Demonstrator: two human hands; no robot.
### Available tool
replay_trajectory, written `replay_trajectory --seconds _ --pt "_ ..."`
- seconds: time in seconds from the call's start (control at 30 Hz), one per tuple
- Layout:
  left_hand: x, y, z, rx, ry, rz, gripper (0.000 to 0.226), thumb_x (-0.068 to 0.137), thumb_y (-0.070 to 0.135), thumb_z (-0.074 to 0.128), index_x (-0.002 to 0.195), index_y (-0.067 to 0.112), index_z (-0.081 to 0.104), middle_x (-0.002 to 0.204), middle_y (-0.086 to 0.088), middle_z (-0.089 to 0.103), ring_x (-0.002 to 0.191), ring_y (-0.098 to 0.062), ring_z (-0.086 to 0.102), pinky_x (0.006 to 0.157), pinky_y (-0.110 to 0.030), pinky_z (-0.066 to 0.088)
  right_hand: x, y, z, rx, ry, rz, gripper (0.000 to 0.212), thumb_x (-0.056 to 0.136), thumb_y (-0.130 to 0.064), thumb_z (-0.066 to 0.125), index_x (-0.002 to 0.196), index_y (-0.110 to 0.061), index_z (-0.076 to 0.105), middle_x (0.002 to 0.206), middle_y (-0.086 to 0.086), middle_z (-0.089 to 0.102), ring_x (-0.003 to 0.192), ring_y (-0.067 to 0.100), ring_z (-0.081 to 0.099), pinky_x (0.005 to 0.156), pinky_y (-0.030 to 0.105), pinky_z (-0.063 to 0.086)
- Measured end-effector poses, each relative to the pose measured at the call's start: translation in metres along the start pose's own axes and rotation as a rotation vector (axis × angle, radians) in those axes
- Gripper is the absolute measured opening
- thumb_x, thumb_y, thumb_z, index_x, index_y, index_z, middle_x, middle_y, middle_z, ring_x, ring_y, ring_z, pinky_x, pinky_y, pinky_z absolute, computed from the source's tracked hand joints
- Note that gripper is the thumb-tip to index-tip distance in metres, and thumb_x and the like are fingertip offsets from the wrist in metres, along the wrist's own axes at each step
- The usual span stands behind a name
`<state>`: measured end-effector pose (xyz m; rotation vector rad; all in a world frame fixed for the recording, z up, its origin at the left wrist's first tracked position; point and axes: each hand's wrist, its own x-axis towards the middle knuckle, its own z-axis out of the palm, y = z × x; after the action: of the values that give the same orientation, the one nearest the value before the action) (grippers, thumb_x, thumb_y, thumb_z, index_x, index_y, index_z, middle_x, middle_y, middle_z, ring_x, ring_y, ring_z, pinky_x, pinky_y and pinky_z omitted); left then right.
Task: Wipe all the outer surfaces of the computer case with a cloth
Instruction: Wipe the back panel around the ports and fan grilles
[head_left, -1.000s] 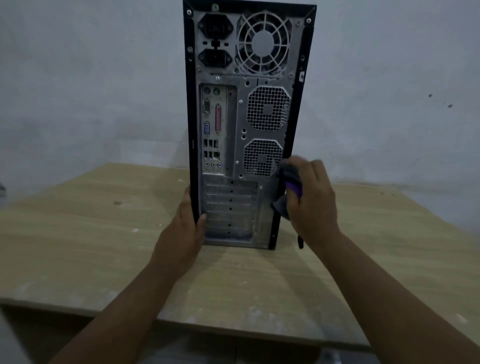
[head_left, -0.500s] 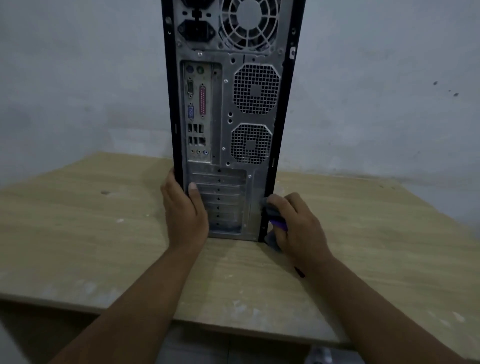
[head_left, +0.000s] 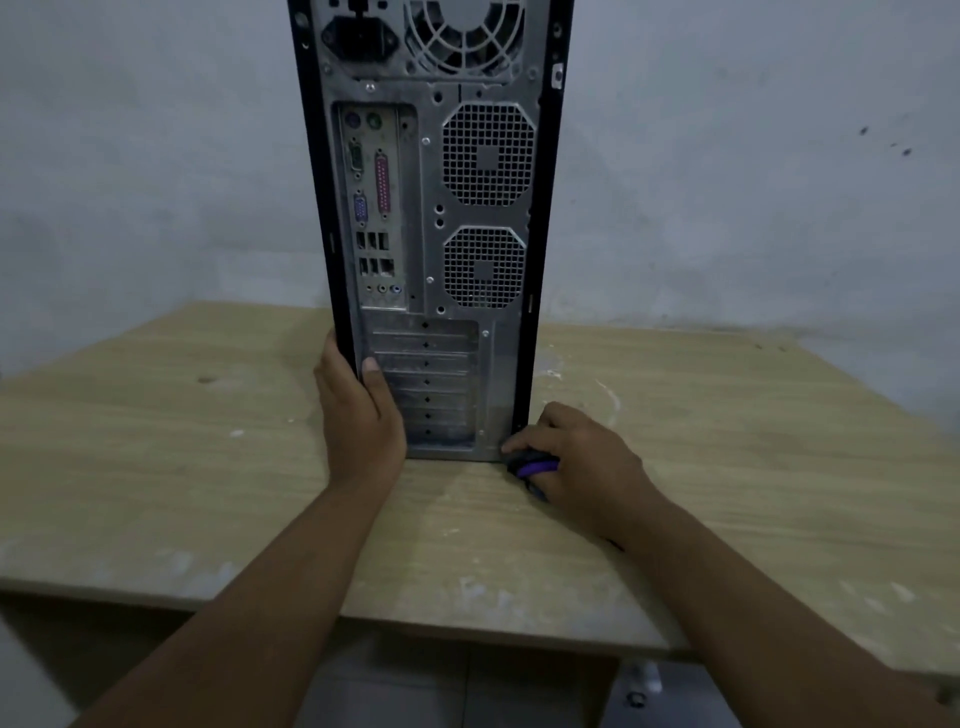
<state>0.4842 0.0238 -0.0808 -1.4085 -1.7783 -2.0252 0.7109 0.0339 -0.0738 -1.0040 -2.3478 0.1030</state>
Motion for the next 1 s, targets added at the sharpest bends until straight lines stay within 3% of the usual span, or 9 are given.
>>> replay_trajectory --seconds 0.07,0.13,0.2,0.37,0.5,0.7,0.83,0.93,1.0 --pt "0.0 0.0 0.001 -0.001 0.005 0.006 0.05 0.109 0.022 0.033 0.155 0.006 0.022 0.152 -0.012 0.037 0.129 -0.002 0.034 0.099 0.003 0.02 -0.001 -0.005 -0.004 -0.106 0.098 -0.104 0.038 0.07 -0.016 0.063 0.107 -0.02 0.073 0.089 0.005 0.057 0.078 0.026 0.058 0.055 0.028 0.044" --pt "0.001 0.0 0.002 0.004 0.006 0.01 0.05 0.109 0.023 0.033 0.155 0.007 0.023 0.152 -0.012 0.037 0.135 -0.015 0.038 0.106 -0.013 0.027 0.004 -0.009 -0.008 -0.115 0.271 -0.142 0.039 0.07 -0.017 0.056 0.105 -0.014 0.073 0.087 0.007 0.058 0.073 0.025 0.057 0.05 0.027 0.045" --pt "0.001 -0.001 0.002 0.003 -0.002 0.01 0.05 0.109 0.023 0.033 0.155 0.006 0.023 0.151 -0.011 0.039 0.137 -0.022 0.04 0.107 -0.021 0.03 0.01 -0.012 -0.009 -0.096 0.392 -0.12 0.042 0.067 -0.009 0.062 0.107 -0.011 0.071 0.088 0.008 0.057 0.074 0.023 0.055 0.051 0.026 0.043" --pt "0.002 -0.004 0.002 -0.004 -0.008 0.01 0.051 0.109 0.025 0.033 0.155 0.006 0.024 0.151 -0.011 0.039 0.138 -0.024 0.04 0.111 -0.027 0.032 0.009 -0.009 -0.001 -0.075 0.328 -0.138 0.04 0.069 -0.006 0.067 0.108 -0.013 0.07 0.089 0.007 0.055 0.073 0.023 0.053 0.046 0.033 0.048" --pt "0.002 -0.005 0.001 -0.017 -0.016 0.023 0.049 0.108 0.026 0.033 0.155 0.011 0.026 0.15 -0.007 0.041 0.135 -0.018 0.041 0.106 -0.023 0.031 0.004 -0.005 -0.003 -0.099 0.246 -0.173 0.038 0.071 -0.007 0.071 0.108 -0.015 0.07 0.089 0.005 0.055 0.07 0.023 0.055 0.046 0.029 0.046" --pt "0.004 -0.004 -0.003 0.001 0.002 0.08 0.049 0.107 0.018 0.037 0.154 0.008 0.028 0.14 -0.002 0.042 0.12 0.001 0.036 0.095 0.004 0.022 0.039 -0.021 -0.035 -0.047 0.507 -0.163 0.043 0.075 -0.015 0.05 0.113 -0.011 0.07 0.092 0.007 0.052 0.074 0.022 0.052 0.052 0.038 0.05" --pt "0.005 -0.002 -0.005 0.0 0.005 0.094 0.057 0.107 0.027 0.037 0.159 0.011 0.02 0.151 -0.004 0.038 0.136 -0.012 0.037 0.105 -0.009 0.025 0.072 -0.037 -0.079 -0.016 0.609 -0.21 0.037 0.08 -0.009 0.057 0.115 -0.012 0.071 0.094 0.009 0.052 0.08 0.024 0.055 0.062 0.039 0.052" --pt "0.006 0.004 -0.005 -0.077 0.016 0.09 0.062 0.104 0.036 0.034 0.159 0.016 0.017 0.156 0.009 0.026 0.143 -0.001 0.023 0.109 -0.001 0.017 0.095 -0.047 -0.103 0.078 0.715 -0.206 0.033 0.083 -0.009 0.06 0.113 -0.016 0.071 0.098 0.007 0.054 0.085 0.019 0.056 0.071 0.029 0.051" --pt "0.011 0.008 -0.008 -0.101 0.038 0.133 0.059 0.105 0.038 0.032 0.158 0.016 0.021 0.157 0.006 0.028 0.145 -0.004 0.024 0.111 -0.002 0.017 0.099 -0.049 -0.104 0.075 0.735 -0.221 0.033 0.082 -0.009 0.06 0.112 -0.016 0.071 0.097 0.006 0.053 0.083 0.018 0.055 0.068 0.028 0.05"
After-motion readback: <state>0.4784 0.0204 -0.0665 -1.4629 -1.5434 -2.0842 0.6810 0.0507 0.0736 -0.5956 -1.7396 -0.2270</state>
